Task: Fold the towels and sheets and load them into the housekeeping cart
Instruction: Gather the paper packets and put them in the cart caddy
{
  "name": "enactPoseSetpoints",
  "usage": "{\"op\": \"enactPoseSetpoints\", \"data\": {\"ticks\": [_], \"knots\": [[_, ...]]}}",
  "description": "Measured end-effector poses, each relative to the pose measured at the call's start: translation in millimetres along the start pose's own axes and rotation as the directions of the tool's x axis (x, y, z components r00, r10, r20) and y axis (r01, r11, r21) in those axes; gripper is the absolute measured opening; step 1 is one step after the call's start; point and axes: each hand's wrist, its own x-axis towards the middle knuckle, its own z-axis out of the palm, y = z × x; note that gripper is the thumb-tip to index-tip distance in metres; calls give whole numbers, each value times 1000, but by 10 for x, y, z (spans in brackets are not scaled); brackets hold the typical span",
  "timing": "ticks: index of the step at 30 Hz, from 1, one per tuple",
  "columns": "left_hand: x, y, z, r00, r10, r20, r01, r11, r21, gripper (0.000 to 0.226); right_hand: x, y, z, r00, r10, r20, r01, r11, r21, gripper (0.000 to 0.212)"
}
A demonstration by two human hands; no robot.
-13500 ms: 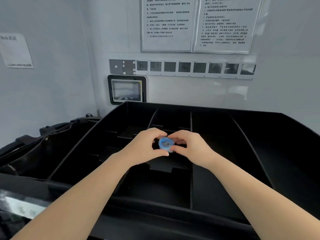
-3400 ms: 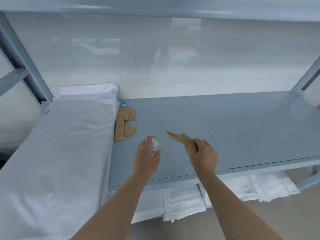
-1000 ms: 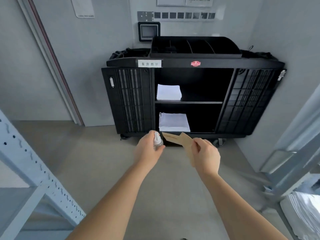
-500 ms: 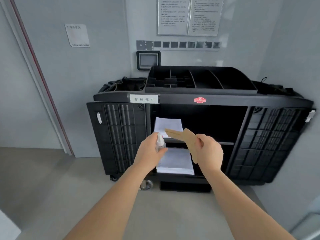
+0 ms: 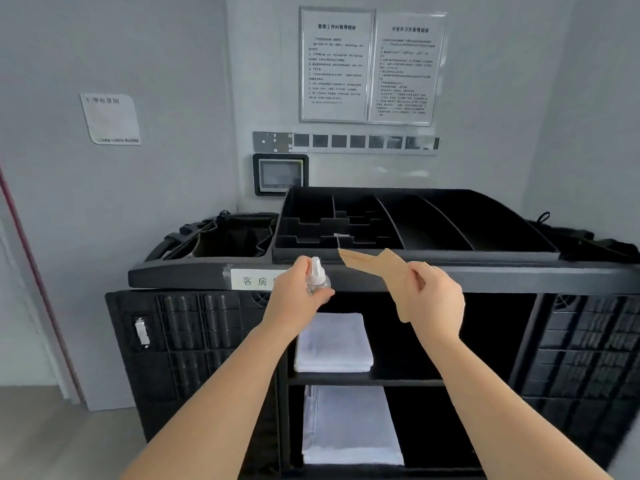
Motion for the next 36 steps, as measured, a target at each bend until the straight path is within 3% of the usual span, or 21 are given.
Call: {"op": "enactPoseSetpoints", "data": {"ticks": [9, 21, 30, 36], "knots": [[1515, -310, 240, 995, 99, 21, -99, 995, -17, 29, 1151, 174, 729, 996, 53, -72, -51, 998, 32, 17], [2880, -459, 1173, 982, 184, 44, -184, 983, -20, 37, 2439, 834, 1403, 985, -5, -173, 17, 998, 67, 23], [3731, -609, 2007, 989, 103, 104, -109, 993, 50, 36, 3297, 1370, 1754, 986, -8, -164, 24, 995, 93, 21], [3997, -819, 2399, 973, 50, 226, -67, 996, 66, 36, 3543, 1537, 1976, 990, 15, -139, -6, 998, 67, 23]]}}
